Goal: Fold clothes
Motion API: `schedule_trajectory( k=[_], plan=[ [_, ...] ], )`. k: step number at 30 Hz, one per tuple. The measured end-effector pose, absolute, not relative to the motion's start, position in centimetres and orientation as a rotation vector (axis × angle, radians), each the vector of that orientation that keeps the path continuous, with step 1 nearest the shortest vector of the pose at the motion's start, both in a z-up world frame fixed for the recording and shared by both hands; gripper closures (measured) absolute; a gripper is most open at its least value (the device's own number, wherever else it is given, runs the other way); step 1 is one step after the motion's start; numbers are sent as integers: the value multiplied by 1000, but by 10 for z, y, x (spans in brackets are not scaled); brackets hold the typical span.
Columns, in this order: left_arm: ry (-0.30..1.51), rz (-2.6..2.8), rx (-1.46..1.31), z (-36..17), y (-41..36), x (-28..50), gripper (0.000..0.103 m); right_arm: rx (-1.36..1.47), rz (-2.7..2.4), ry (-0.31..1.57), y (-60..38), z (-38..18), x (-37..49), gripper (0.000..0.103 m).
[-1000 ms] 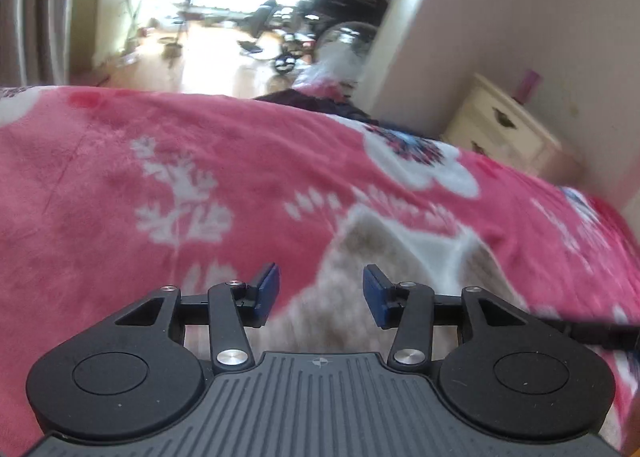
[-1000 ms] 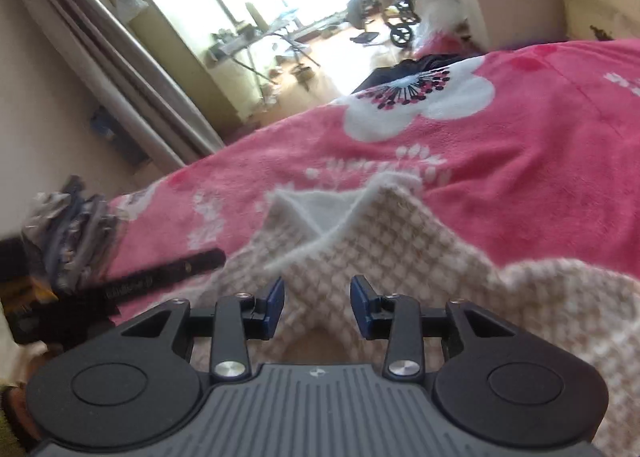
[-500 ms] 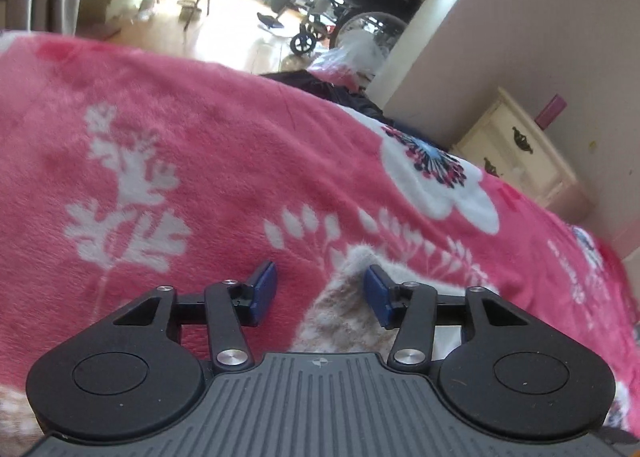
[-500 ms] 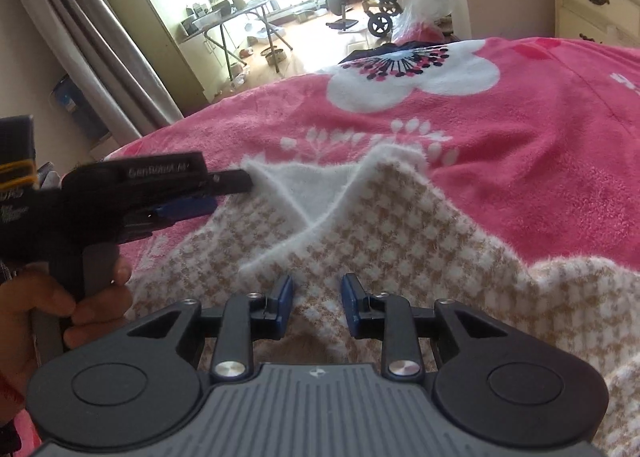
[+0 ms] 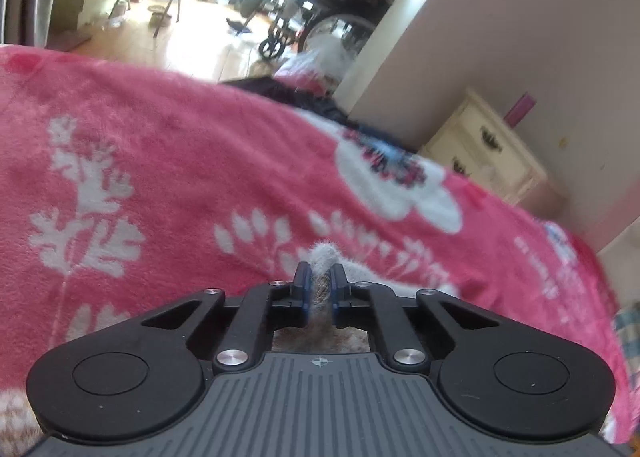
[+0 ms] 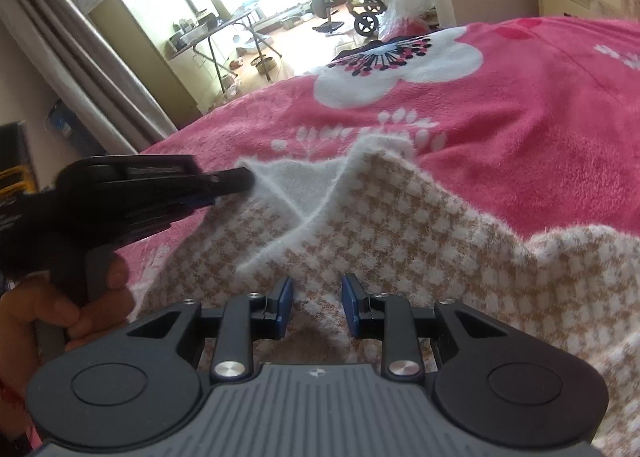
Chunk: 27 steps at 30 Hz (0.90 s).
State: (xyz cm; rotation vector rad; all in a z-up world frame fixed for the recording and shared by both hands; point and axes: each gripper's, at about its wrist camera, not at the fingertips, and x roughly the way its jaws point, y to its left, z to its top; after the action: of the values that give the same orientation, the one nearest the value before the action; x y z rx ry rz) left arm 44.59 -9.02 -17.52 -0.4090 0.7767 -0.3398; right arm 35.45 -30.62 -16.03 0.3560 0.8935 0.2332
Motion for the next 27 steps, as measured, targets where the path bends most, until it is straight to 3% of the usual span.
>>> schedule_trajectory(
  k=[11,22,27],
  plan=[
    [597,-661,-225,-132,-98,345,97,512,254,857,-326,-164,342,72],
    [462,-765,194,-143,-105,283,97,613,189,642,-399,-80,332,67],
    [436,-772,280,-150,-99,272,97,557,159,695,-381,-76,372,67]
  ],
)
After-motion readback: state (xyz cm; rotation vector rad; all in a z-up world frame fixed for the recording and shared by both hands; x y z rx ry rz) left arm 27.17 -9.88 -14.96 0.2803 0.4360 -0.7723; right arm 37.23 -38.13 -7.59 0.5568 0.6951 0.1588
